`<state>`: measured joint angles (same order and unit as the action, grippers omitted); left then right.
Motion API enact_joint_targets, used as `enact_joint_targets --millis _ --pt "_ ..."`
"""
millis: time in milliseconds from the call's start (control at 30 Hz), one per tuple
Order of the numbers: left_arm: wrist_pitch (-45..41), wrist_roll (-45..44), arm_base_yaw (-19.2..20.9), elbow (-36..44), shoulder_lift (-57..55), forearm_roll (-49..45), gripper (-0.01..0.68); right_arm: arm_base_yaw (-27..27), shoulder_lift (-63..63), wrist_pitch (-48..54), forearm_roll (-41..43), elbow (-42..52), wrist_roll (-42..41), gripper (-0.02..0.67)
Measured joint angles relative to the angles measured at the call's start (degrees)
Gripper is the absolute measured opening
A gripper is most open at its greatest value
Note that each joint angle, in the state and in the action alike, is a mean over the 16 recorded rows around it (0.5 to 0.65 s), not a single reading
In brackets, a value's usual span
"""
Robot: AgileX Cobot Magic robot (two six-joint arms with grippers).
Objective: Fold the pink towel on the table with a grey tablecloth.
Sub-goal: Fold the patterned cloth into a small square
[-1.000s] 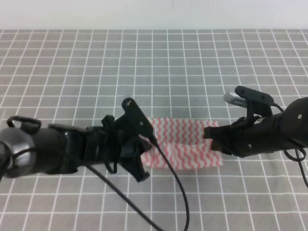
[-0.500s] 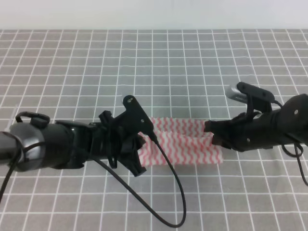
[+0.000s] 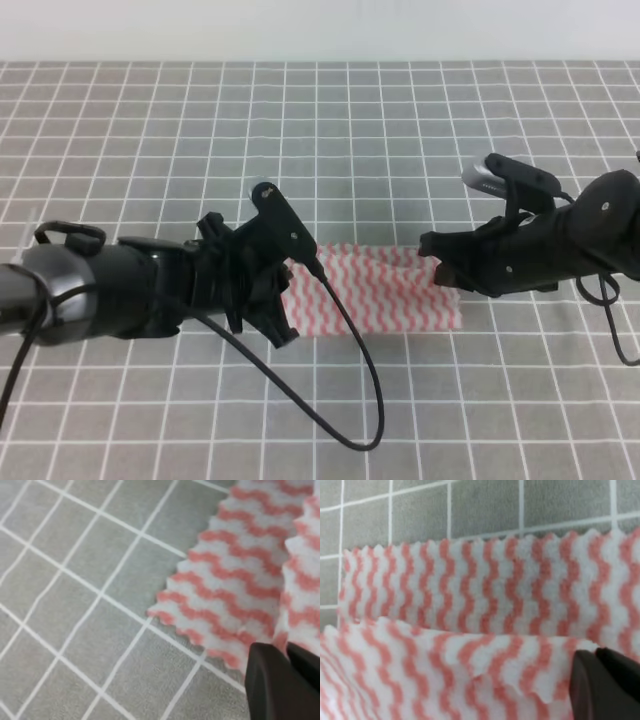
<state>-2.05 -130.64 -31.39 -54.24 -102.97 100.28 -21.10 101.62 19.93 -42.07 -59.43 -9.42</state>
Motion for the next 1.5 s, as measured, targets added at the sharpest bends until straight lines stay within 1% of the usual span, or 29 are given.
enact_joint_targets --millis 833,1500 --pt "0.99 -0.31 0.00 -3.19 -4.24 0.02 -0.003 1.68 2.50 0.08 0.80 -1.51 -0.08 -0.015" --pt "1.48 -1.06 0.00 -4.82 -5.03 0.02 -0.004 2.32 4.68 2.23 0.87 -5.57 -1.32 -0.015"
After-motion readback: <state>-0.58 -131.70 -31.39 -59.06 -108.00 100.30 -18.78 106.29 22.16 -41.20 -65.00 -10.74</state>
